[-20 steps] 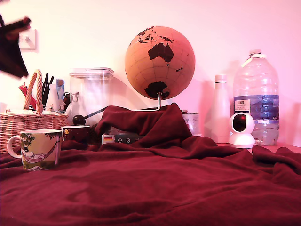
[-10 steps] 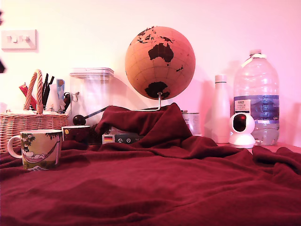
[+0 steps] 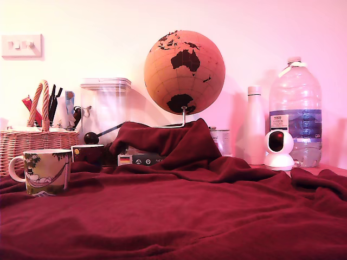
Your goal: Pick up the coffee capsules on the table and drop them inside the coffee cup
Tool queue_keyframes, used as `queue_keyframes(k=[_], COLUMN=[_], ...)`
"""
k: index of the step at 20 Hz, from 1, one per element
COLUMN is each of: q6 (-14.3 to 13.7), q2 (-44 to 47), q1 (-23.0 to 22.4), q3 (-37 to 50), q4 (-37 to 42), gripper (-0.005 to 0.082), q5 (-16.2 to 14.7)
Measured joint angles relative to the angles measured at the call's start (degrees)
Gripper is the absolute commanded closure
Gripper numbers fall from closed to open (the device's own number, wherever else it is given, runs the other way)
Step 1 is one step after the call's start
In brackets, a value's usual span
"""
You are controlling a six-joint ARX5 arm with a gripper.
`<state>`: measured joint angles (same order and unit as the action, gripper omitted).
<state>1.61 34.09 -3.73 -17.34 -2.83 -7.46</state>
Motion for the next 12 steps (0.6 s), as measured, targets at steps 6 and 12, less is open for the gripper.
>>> queue_keyframes(k=[6, 12], q6=[1.2, 2.6], q2=[-9.4, -18.9], q1=[0.0, 0.0], q3=[5.8, 6.3], q4=[-2.9, -7.8], gripper=[0.0788, 0.0788], q5=[0.6, 1.6])
